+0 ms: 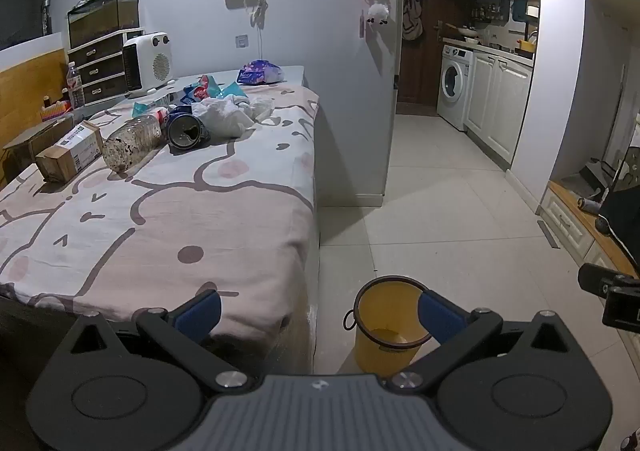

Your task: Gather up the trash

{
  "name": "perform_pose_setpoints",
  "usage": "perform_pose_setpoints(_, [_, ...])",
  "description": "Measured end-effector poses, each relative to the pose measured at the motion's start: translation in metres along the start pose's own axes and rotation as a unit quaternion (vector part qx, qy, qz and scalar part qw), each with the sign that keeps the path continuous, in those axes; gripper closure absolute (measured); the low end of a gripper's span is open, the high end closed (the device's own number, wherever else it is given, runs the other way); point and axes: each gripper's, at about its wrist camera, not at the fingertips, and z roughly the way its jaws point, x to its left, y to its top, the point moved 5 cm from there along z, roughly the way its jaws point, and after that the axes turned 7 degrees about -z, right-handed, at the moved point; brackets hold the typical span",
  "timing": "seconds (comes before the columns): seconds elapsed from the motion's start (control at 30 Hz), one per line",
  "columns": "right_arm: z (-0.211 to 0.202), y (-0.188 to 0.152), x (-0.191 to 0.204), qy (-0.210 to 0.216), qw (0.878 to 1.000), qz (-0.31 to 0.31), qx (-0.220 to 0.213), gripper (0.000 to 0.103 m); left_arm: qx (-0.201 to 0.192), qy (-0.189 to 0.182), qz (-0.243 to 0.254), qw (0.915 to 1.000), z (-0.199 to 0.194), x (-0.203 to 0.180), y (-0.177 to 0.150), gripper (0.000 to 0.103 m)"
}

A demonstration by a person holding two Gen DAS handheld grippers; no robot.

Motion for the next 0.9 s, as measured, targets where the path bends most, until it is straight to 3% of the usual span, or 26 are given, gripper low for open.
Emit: perform_pose_setpoints(0.9, [0.0003,-0.001,0.0003,-0.001,1.0,-0.002,0.001,0.0,0.0,0.0,0.0,1.0,0.0,0.0,0.0,0.0])
